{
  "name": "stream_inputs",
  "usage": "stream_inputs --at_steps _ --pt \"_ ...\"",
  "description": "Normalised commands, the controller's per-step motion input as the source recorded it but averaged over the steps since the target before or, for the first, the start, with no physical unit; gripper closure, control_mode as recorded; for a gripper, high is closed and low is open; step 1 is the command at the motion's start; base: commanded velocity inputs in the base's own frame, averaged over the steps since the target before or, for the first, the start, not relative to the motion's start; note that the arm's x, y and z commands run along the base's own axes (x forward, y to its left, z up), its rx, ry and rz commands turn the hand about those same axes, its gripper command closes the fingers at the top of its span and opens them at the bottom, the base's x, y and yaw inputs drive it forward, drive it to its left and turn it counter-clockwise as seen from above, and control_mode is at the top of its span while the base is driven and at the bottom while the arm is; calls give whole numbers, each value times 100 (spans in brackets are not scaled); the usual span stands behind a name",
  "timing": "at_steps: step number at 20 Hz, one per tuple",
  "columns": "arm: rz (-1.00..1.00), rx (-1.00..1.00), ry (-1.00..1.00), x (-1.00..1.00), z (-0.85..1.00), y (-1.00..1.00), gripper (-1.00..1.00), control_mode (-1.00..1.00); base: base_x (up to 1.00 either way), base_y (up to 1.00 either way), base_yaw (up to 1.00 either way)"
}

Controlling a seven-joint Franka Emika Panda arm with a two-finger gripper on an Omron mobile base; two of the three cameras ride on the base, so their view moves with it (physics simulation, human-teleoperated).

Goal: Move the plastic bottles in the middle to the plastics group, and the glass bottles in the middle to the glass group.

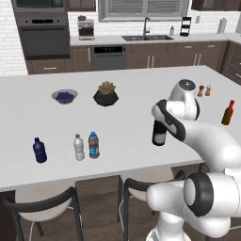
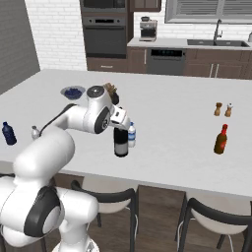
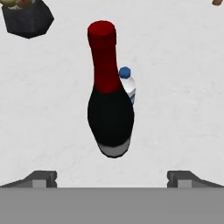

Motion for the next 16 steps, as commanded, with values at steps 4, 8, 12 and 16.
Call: stream_inputs --at_steps 4,8,12,16 --pt "2 0 3 21 -1 -4 -100 -100 0 0 0" --pt "2 0 6 19 0 -6 -100 -100 0 0 0" --pt "3 0 0 13 -12 0 -100 -100 0 0 0" --pt "3 0 0 13 -15 0 -100 -100 0 0 0"
